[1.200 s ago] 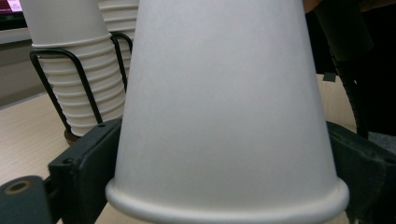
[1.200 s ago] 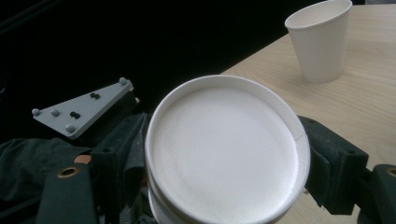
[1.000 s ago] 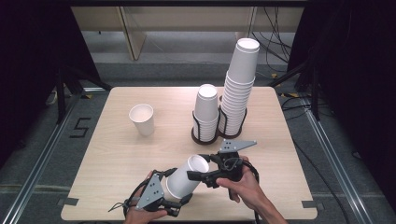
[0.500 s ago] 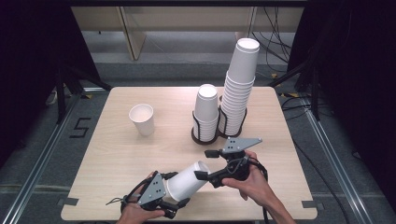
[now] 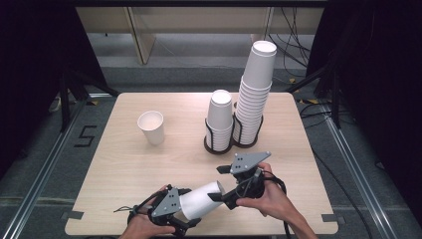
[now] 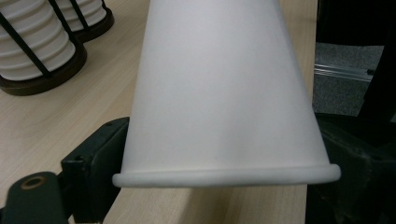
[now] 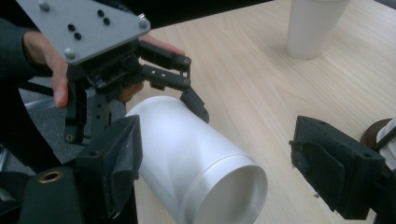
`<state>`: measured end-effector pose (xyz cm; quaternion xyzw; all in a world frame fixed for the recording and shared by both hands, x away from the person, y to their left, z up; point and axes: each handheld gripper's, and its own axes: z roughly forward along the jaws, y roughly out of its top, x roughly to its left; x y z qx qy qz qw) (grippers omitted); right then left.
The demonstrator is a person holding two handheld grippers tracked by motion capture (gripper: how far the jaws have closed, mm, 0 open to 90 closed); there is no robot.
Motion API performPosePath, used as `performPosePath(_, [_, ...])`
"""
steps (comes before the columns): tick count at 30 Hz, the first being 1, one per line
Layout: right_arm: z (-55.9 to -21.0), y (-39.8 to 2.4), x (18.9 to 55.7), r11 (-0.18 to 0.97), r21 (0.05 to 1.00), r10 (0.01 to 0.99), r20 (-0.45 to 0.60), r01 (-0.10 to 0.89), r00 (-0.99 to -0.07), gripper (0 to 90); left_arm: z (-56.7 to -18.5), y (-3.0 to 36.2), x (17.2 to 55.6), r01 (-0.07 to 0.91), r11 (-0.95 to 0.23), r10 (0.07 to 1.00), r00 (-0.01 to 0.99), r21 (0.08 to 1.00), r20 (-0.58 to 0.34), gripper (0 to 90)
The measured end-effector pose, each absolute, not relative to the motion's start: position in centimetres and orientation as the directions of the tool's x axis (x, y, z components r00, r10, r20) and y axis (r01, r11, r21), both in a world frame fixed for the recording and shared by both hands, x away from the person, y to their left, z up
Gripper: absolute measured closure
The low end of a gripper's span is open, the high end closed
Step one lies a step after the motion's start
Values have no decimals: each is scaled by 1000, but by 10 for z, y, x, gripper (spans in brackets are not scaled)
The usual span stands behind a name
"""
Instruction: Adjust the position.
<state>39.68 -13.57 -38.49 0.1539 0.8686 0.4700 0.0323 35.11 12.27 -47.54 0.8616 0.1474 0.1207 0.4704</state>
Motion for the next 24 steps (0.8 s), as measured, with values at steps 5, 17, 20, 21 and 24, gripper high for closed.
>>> performPosePath(5, [-387,-132,394,559,802,269,66,211,-961,178,-474,121,351,130,-547,343,936,827,79,116])
performPosePath(17, [-390,-123,388,646,752,210,-6,135,-978,182,-466,124,354,121,-591,323,941,797,97,116])
performPosePath(20, [-391,-120,387,660,742,205,-27,118,-978,182,-465,122,353,118,-593,325,940,796,103,116])
performPosePath(21, [-391,-120,386,667,737,204,-34,114,-978,182,-463,122,353,114,-605,317,942,788,107,116])
performPosePath(24, [-392,-118,385,683,724,188,-49,95,-981,183,-461,121,353,102,-610,302,947,786,111,116])
